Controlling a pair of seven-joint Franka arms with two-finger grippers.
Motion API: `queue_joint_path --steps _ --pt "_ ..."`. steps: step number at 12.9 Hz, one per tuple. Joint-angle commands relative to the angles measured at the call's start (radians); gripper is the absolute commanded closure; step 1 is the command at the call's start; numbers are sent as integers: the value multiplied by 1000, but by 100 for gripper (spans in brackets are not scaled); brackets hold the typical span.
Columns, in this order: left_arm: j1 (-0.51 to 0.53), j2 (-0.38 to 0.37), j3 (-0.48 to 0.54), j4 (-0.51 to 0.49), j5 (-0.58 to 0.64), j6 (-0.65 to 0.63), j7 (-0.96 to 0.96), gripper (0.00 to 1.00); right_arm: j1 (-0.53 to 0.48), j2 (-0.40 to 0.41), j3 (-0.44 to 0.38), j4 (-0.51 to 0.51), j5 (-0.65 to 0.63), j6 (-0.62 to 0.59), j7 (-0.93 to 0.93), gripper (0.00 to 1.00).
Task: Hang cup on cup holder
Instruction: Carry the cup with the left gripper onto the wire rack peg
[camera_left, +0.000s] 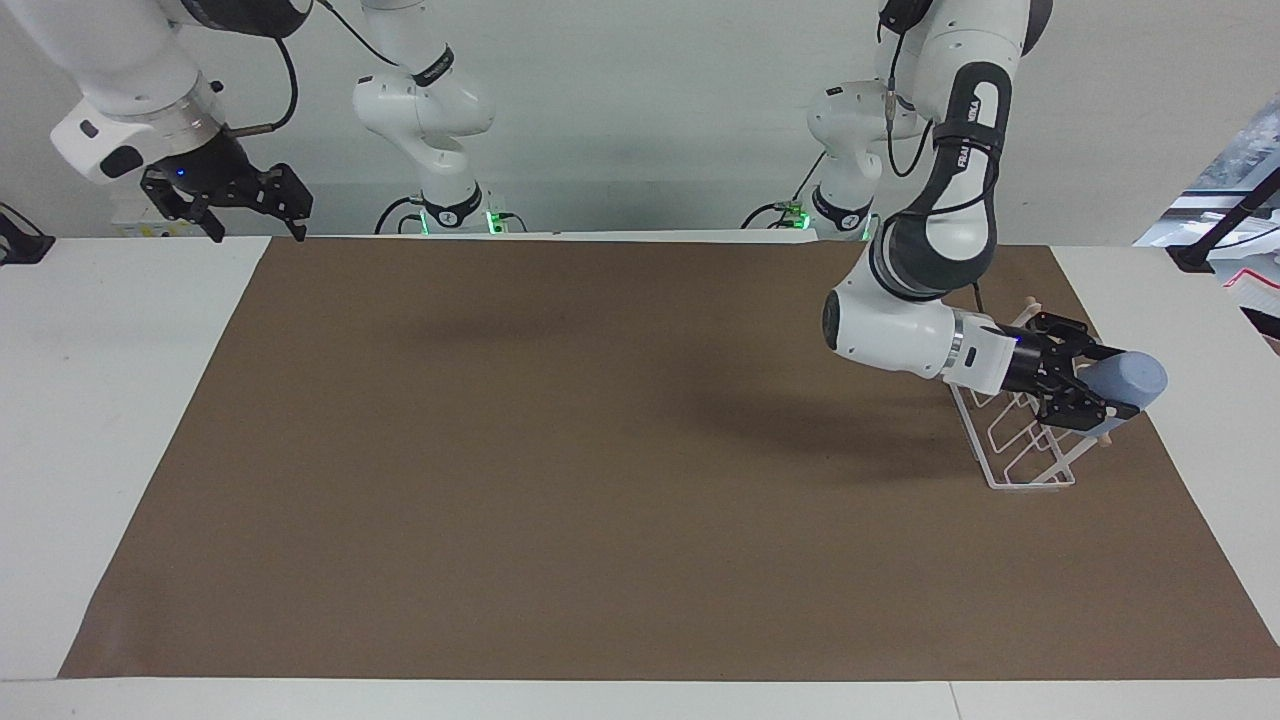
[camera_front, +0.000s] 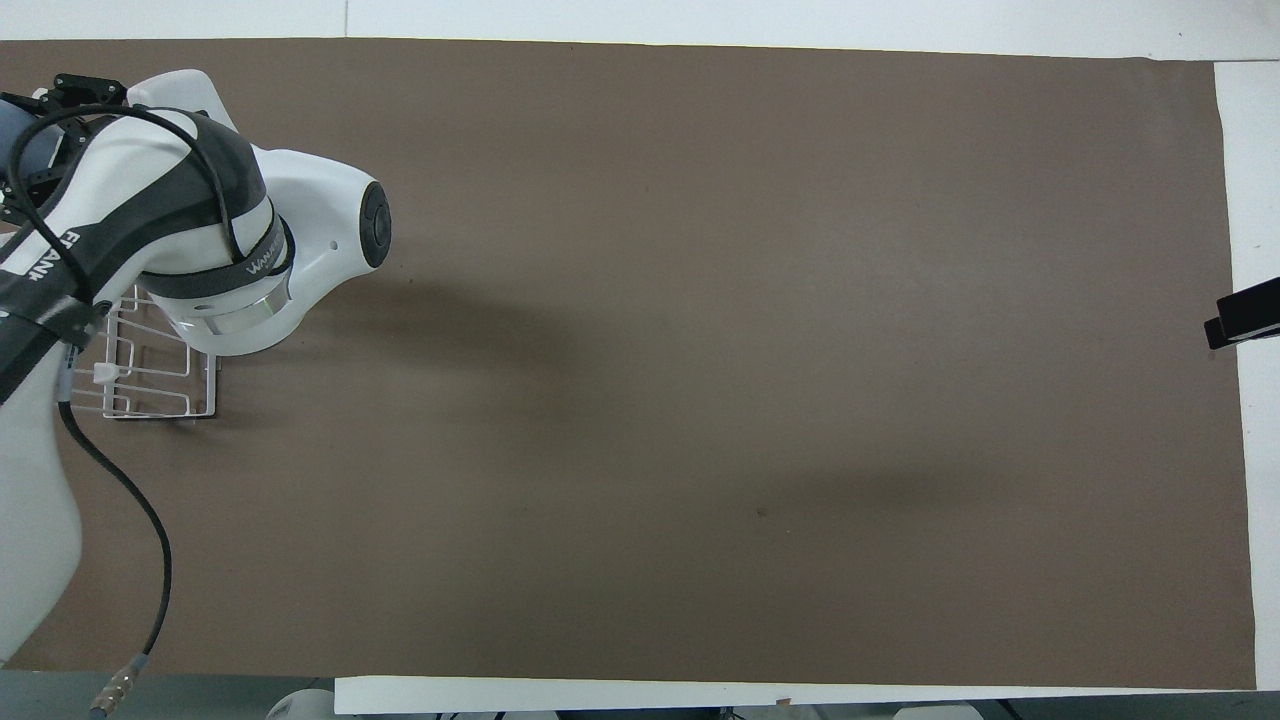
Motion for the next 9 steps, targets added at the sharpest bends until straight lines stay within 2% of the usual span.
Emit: queue_joint_path --steps 1,5,7,9 --pt "-13 13 -1 8 6 -32 -47 100 7 -21 1 -18 -16 -4 5 1" --pt "-14 13 -2 -56 -3 -33 -121 100 -3 -21 -2 -13 -9 0 3 1" --pt "-19 7 -2 -81 -46 -35 -149 100 -7 -30 -8 -24 1 -4 -3 1" --pt "-11 -3 -1 -139 -46 -33 -196 100 3 -31 -7 -27 3 -6 -4 1"
